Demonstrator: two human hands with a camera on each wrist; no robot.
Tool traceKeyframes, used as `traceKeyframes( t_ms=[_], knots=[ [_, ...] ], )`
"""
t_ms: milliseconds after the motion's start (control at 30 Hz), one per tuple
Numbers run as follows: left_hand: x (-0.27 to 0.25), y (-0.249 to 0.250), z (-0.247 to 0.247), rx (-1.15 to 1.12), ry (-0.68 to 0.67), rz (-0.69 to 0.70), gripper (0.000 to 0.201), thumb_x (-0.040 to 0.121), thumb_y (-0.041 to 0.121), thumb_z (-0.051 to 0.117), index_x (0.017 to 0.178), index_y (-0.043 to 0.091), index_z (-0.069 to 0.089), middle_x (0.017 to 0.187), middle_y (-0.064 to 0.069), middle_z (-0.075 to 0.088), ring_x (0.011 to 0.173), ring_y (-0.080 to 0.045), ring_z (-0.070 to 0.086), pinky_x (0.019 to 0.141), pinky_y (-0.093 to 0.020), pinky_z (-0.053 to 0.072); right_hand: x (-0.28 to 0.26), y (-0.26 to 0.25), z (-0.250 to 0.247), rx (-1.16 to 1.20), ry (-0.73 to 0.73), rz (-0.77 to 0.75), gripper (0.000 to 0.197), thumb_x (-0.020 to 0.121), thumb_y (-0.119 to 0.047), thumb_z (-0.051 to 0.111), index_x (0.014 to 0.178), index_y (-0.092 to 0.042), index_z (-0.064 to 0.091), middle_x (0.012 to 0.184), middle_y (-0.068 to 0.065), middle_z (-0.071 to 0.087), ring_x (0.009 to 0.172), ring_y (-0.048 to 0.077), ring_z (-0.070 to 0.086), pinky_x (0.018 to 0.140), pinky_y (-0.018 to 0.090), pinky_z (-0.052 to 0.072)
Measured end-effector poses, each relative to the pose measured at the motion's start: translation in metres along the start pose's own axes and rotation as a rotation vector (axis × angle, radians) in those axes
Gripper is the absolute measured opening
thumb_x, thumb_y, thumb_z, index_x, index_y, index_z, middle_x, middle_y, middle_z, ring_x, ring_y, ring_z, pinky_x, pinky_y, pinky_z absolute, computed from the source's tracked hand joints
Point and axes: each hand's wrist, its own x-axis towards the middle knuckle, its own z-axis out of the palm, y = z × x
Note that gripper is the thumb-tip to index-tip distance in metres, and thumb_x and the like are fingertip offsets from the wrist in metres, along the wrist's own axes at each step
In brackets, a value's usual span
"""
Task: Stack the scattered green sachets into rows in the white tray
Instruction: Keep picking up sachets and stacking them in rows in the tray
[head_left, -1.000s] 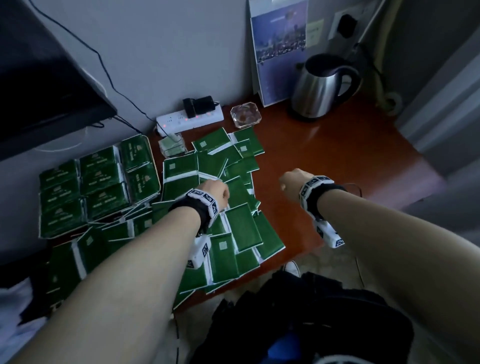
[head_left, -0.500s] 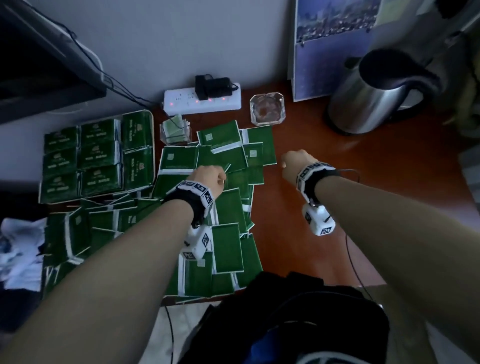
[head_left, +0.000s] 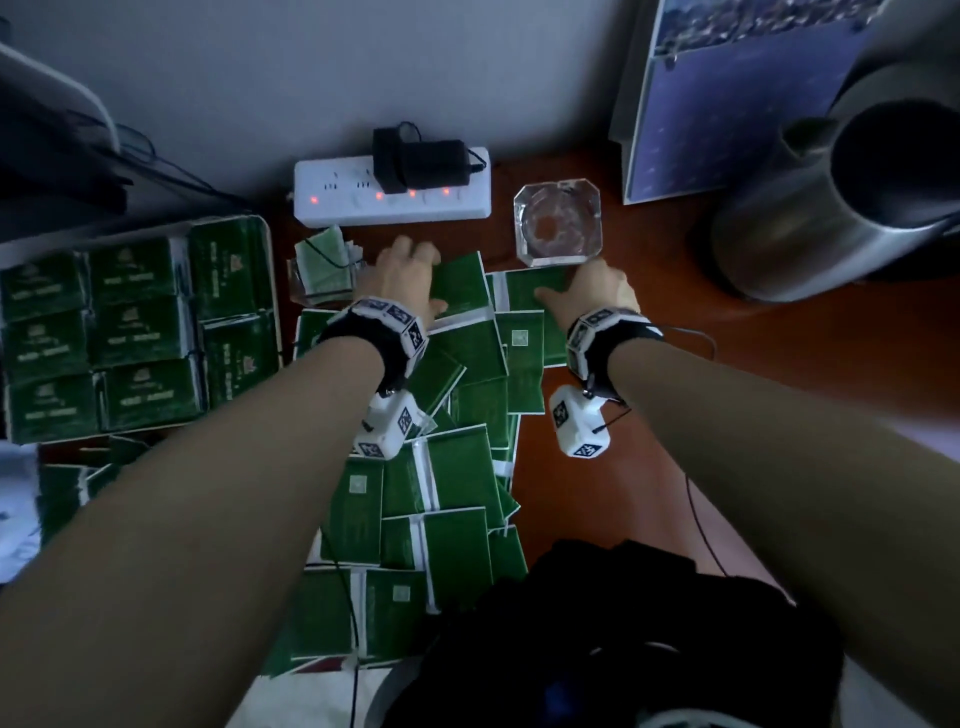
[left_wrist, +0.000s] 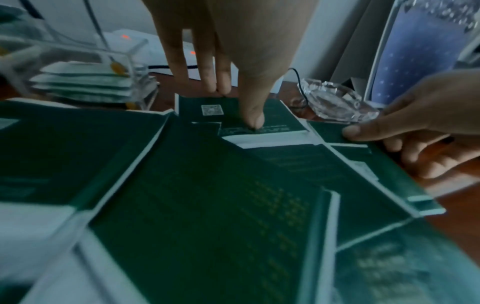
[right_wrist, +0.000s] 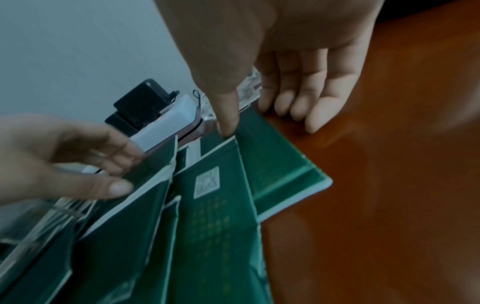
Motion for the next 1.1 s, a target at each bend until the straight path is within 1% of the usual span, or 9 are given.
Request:
traceKeyframes(
  t_ms=[100, 233, 400, 467, 567, 700, 867, 967, 1100],
  knots=[
    [0.018, 0.001, 0.002, 0.026, -0.057, 0.001, 0.059, 0.075, 0.029, 0.083, 0.122, 0.018, 0.049, 0.123, -0.011, 0.045, 0.114, -0.033, 0.048, 0.088, -0.048, 0.047, 0.004, -0.004, 0.015, -0.011, 0.026, 0.0, 0.065, 0.081, -0.056, 0.071, 0.122, -0.008, 0.055, 0.122, 0.012, 0.058, 0.109, 0.033, 0.06, 0.088, 0.043, 0.054],
    [0.032, -0.007, -0.001, 0.0, -0.123, 0.001, 0.057, 0.07, 0.036, 0.087, 0.11, 0.02, 0.05, 0.119, -0.01, 0.048, 0.11, -0.032, 0.048, 0.088, -0.048, 0.047, 0.007, -0.006, 0.021, 0.002, 0.029, -0.05, 0.05, 0.087, -0.046, 0.069, 0.114, -0.006, 0.06, 0.121, 0.012, 0.059, 0.113, 0.034, 0.056, 0.089, 0.041, 0.051],
    [0.029, -0.008, 0.0, -0.028, -0.089, 0.003, 0.06, 0.068, 0.036, 0.088, 0.109, 0.016, 0.049, 0.116, -0.011, 0.05, 0.108, -0.032, 0.051, 0.084, -0.047, 0.048, 0.004, -0.006, 0.019, 0.007, 0.047, -0.071, 0.043, 0.089, -0.042, 0.069, 0.109, -0.006, 0.061, 0.118, 0.012, 0.06, 0.112, 0.032, 0.057, 0.088, 0.039, 0.05],
    [0.026, -0.006, 0.0, -0.022, -0.07, 0.004, 0.061, 0.068, 0.038, 0.088, 0.108, 0.015, 0.049, 0.115, -0.01, 0.053, 0.107, -0.032, 0.053, 0.085, -0.048, 0.048, 0.0, -0.005, 0.014, -0.008, 0.04, -0.077, 0.043, 0.09, -0.041, 0.068, 0.111, -0.004, 0.06, 0.119, 0.013, 0.06, 0.111, 0.032, 0.058, 0.084, 0.037, 0.049],
    [0.021, 0.0, -0.003, 0.01, -0.054, 0.049, 0.06, 0.069, 0.039, 0.087, 0.109, 0.016, 0.049, 0.113, -0.009, 0.059, 0.107, -0.032, 0.056, 0.087, -0.048, 0.048, -0.01, 0.002, 0.007, -0.038, 0.0, -0.057, 0.04, 0.092, -0.037, 0.067, 0.111, -0.003, 0.059, 0.118, 0.015, 0.06, 0.105, 0.032, 0.06, 0.073, 0.033, 0.045],
    [0.017, 0.024, -0.012, 0.04, -0.087, 0.181, 0.047, 0.083, 0.036, 0.077, 0.121, 0.019, 0.056, 0.12, -0.009, 0.059, 0.111, -0.033, 0.057, 0.089, -0.044, 0.047, -0.024, 0.036, -0.002, 0.0, -0.007, 0.069, 0.038, 0.092, -0.034, 0.066, 0.114, -0.005, 0.057, 0.118, 0.018, 0.063, 0.1, 0.037, 0.064, 0.072, 0.034, 0.049],
    [0.0, 0.076, -0.014, -0.009, -0.135, 0.268, 0.032, 0.089, 0.036, 0.071, 0.118, 0.025, 0.063, 0.12, -0.009, 0.064, 0.108, -0.033, 0.061, 0.084, -0.039, 0.049, -0.036, 0.094, -0.02, -0.023, -0.009, 0.175, 0.042, 0.09, -0.033, 0.068, 0.119, -0.005, 0.056, 0.121, 0.021, 0.061, 0.104, 0.04, 0.063, 0.076, 0.036, 0.049],
    [-0.012, 0.111, -0.01, 0.005, -0.154, 0.306, 0.029, 0.091, 0.035, 0.068, 0.118, 0.025, 0.063, 0.117, -0.009, 0.064, 0.105, -0.033, 0.062, 0.078, -0.037, 0.047, -0.038, 0.13, -0.035, -0.056, -0.024, 0.206, 0.042, 0.089, -0.029, 0.068, 0.121, -0.004, 0.057, 0.123, 0.022, 0.061, 0.106, 0.04, 0.063, 0.08, 0.037, 0.051],
    [-0.025, 0.149, 0.003, 0.008, -0.18, 0.292, 0.027, 0.092, 0.035, 0.067, 0.116, 0.026, 0.062, 0.115, -0.008, 0.064, 0.102, -0.032, 0.063, 0.075, -0.035, 0.047, -0.034, 0.173, -0.055, -0.135, -0.049, 0.166, 0.04, 0.09, -0.024, 0.065, 0.123, -0.003, 0.056, 0.125, 0.023, 0.06, 0.107, 0.04, 0.063, 0.074, 0.034, 0.046]
  ],
)
